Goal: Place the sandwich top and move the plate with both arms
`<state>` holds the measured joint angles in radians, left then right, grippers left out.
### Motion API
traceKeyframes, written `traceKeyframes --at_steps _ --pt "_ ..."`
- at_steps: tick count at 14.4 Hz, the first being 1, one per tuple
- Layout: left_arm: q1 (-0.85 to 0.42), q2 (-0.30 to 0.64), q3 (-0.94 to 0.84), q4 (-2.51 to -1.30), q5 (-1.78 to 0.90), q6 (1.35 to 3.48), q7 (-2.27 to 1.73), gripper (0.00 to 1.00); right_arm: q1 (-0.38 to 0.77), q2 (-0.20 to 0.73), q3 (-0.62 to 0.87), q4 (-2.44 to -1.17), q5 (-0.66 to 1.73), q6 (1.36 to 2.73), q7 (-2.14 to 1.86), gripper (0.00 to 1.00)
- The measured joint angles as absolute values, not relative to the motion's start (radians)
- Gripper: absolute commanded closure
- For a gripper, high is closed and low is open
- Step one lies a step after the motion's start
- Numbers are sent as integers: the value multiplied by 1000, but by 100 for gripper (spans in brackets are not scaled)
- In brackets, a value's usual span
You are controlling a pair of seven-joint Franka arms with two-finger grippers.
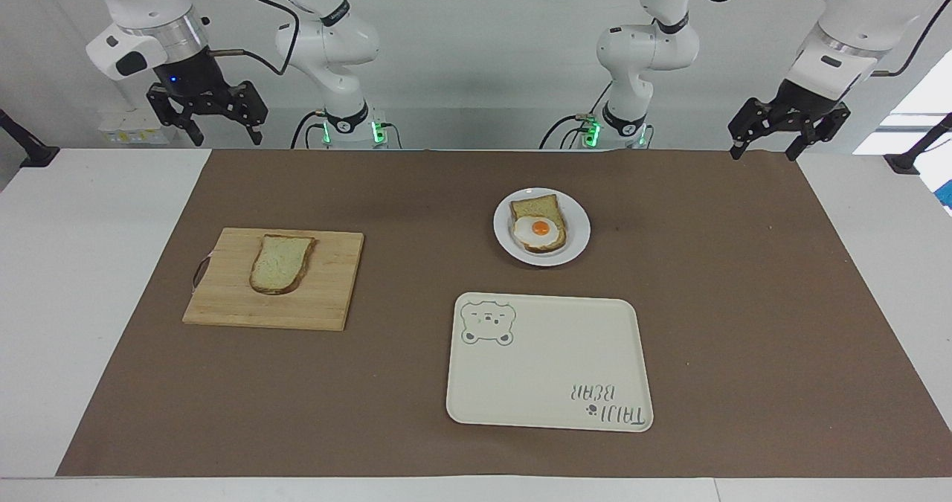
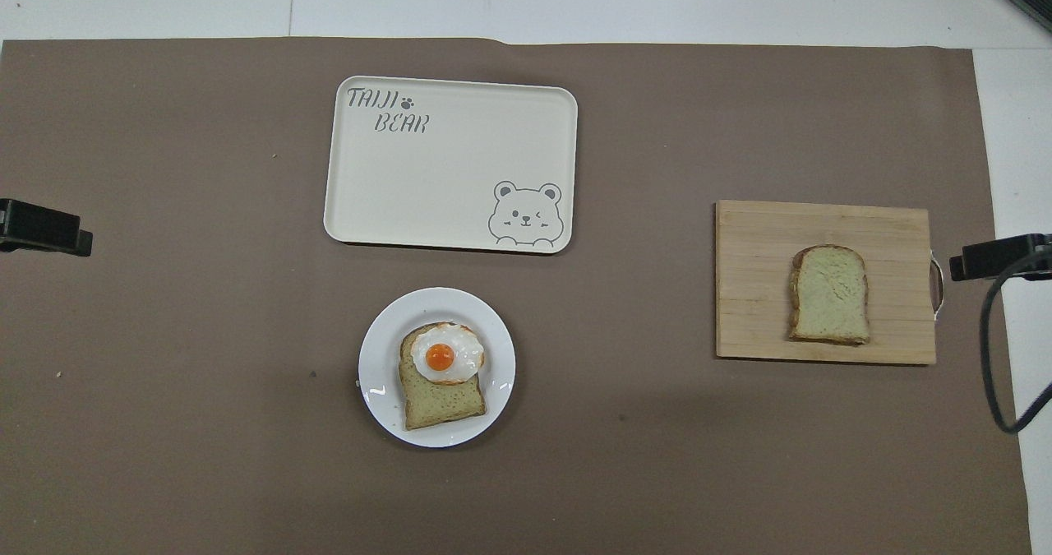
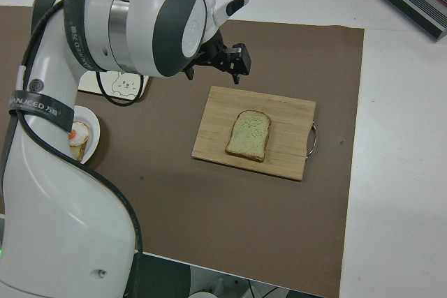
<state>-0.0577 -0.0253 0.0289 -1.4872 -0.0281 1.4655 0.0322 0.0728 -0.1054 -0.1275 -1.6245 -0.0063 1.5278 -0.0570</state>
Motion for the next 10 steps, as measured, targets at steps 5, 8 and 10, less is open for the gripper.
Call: traceKeyframes --at_steps 5,8,10 --pt "-58 0 19 -1420 -28 1419 32 0 73 -105 -129 -1625 -6 1527 -55 0" --pt "-57 1 25 -1418 -28 1421 32 0 72 -105 -130 -1625 -6 1527 -55 0" --pt "-57 1 24 -1416 -28 1424 32 0 72 -105 -130 -1625 -6 1527 -55 0"
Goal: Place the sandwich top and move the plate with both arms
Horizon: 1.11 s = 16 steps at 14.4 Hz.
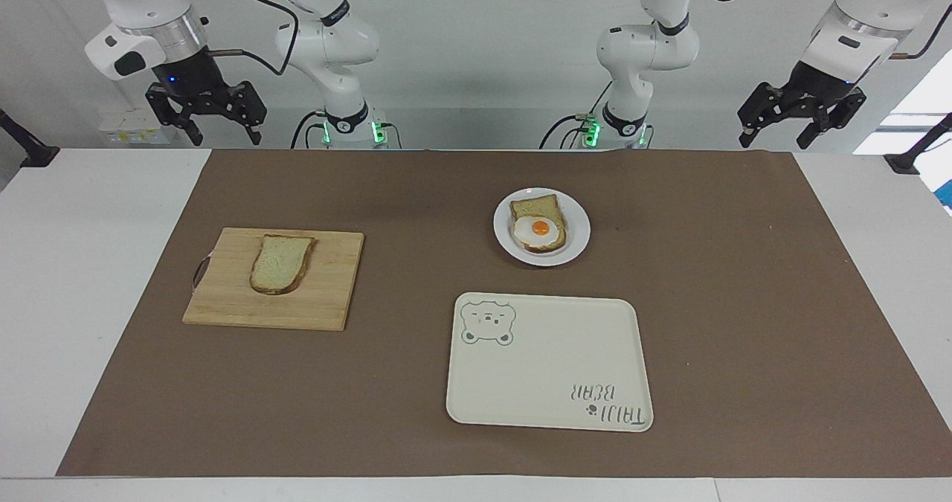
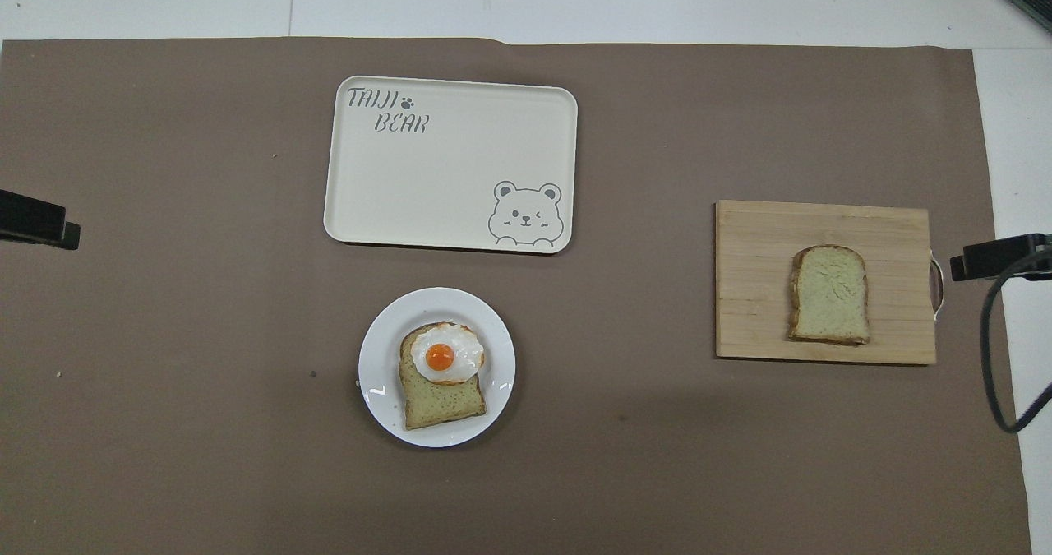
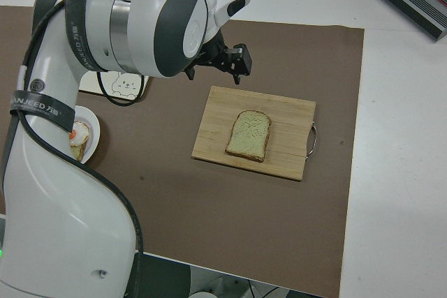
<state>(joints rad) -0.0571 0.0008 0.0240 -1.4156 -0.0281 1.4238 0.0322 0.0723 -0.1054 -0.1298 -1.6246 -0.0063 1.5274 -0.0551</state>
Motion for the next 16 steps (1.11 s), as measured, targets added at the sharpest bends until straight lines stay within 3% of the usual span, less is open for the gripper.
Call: traceKeyframes --at_steps 16 --pt "-56 1 27 -1415 -28 1424 32 0 74 -105 -128 -1648 -6 1569 -55 0"
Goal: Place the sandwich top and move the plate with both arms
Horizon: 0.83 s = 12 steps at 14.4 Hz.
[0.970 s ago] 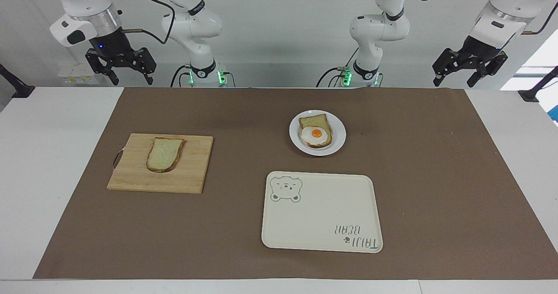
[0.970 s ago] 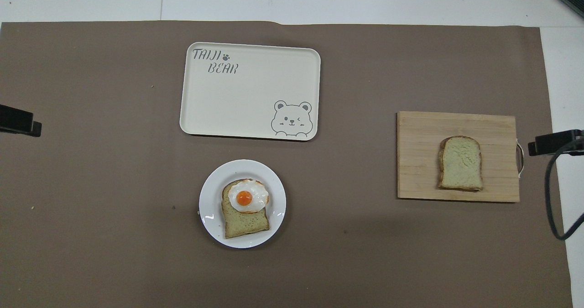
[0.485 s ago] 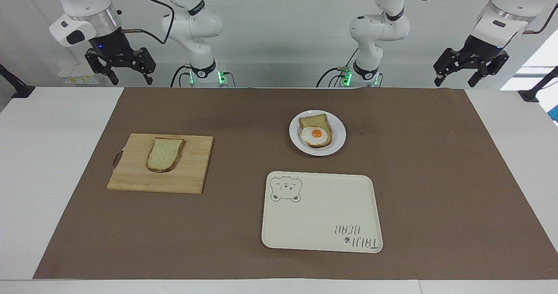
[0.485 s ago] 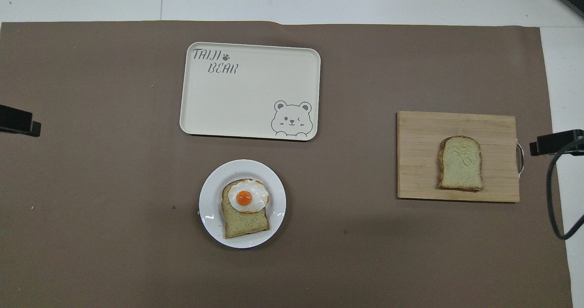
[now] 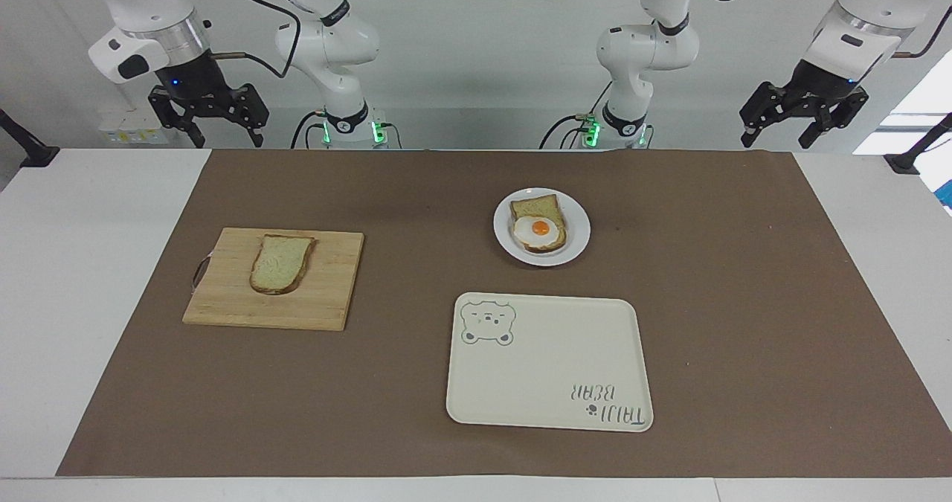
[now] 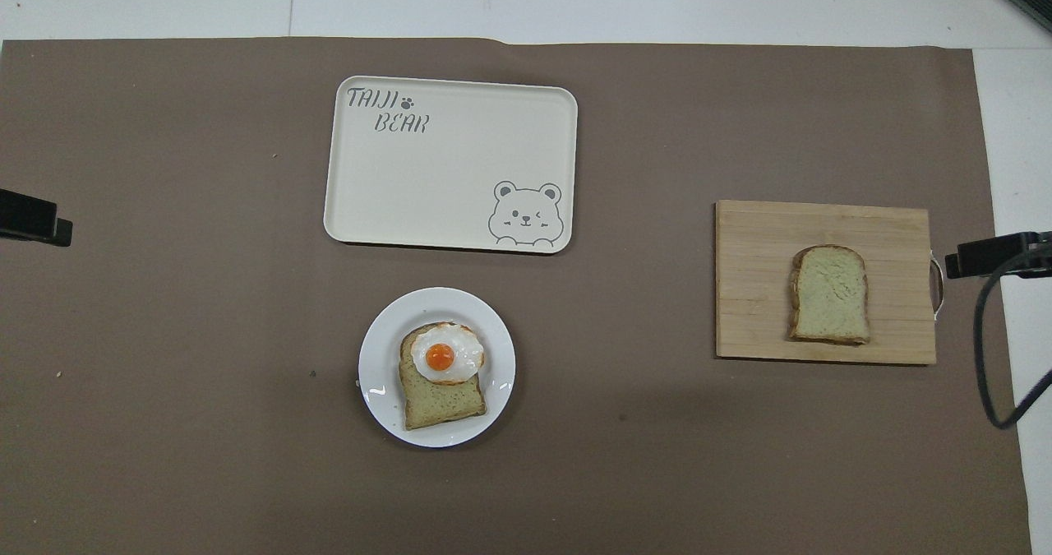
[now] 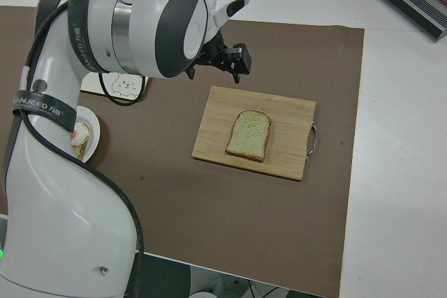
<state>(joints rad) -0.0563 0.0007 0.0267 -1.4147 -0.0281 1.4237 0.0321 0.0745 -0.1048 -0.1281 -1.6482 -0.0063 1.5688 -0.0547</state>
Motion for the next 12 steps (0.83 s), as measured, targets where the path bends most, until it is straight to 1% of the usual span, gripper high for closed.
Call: traceKeyframes --at_steps 4,7,12 --pt "-56 1 27 -1415 -28 1424 31 0 74 -95 -128 -1686 -2 1628 -55 0" --pt "-56 1 27 -1415 -28 1423 31 0 73 -76 -128 -1733 5 1713 -55 0" --pt "-56 1 27 -1415 -28 1423 31 0 62 4 -130 -1774 61 1816 -55 0"
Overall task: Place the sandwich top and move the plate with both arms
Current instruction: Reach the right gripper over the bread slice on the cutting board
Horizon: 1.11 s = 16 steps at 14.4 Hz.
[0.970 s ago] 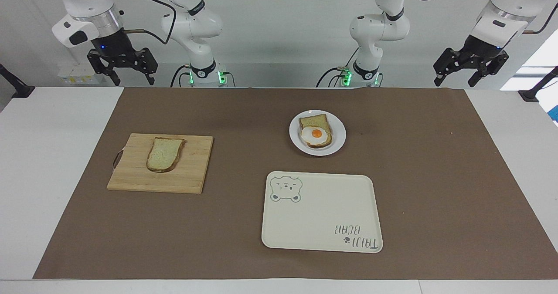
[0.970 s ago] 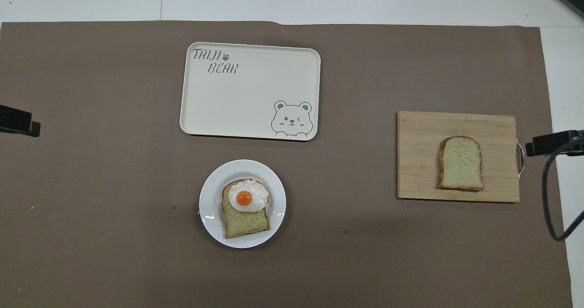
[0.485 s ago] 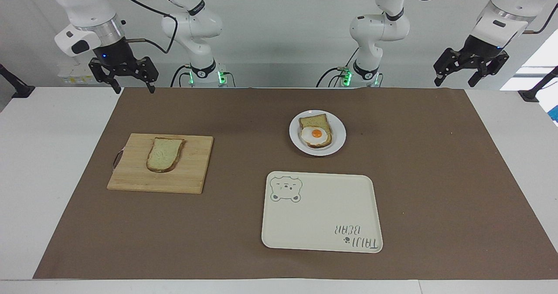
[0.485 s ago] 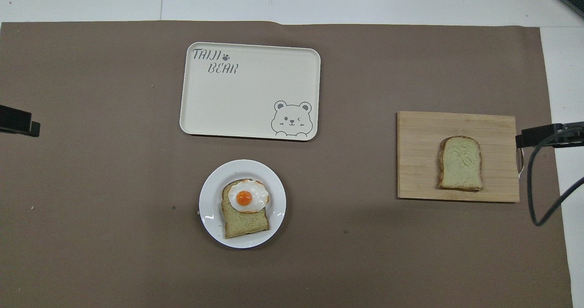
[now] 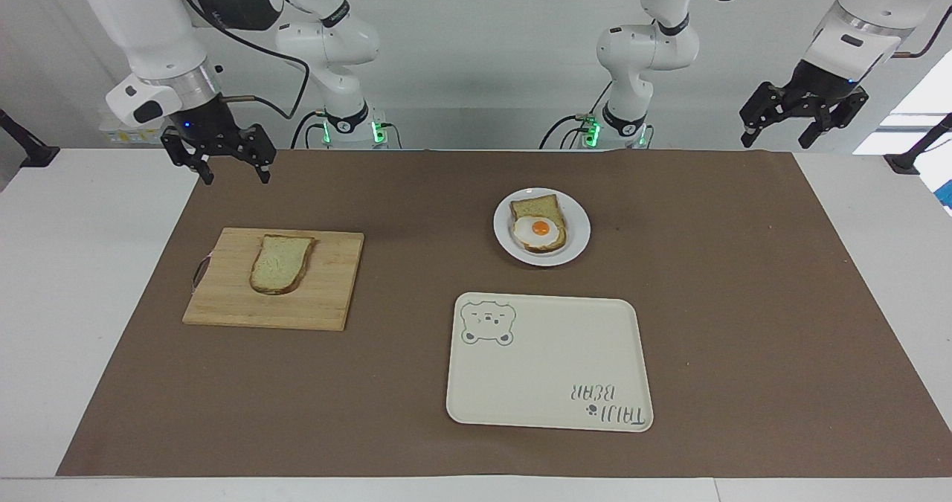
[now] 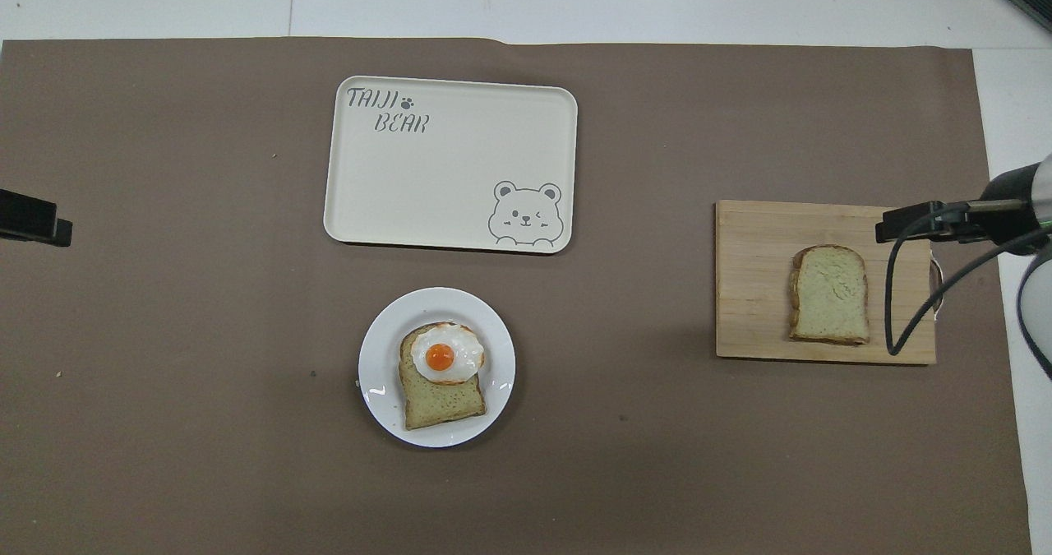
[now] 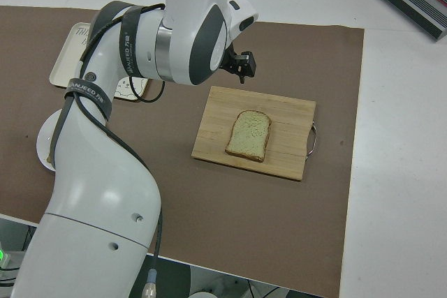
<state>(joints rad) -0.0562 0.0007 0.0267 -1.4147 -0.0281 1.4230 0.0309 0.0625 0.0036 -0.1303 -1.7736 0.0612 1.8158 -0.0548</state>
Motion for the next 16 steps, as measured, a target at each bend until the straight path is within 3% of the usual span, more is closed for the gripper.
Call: traceKeyframes --at_steps 6,16 --pt "-56 1 27 -1415 -28 1423 31 0 28 118 -132 -1857 99 1999 -101 0" --pt "-55 1 27 -1415 -28 1423 31 0 -58 200 -134 -2023 178 2209 -286 0"
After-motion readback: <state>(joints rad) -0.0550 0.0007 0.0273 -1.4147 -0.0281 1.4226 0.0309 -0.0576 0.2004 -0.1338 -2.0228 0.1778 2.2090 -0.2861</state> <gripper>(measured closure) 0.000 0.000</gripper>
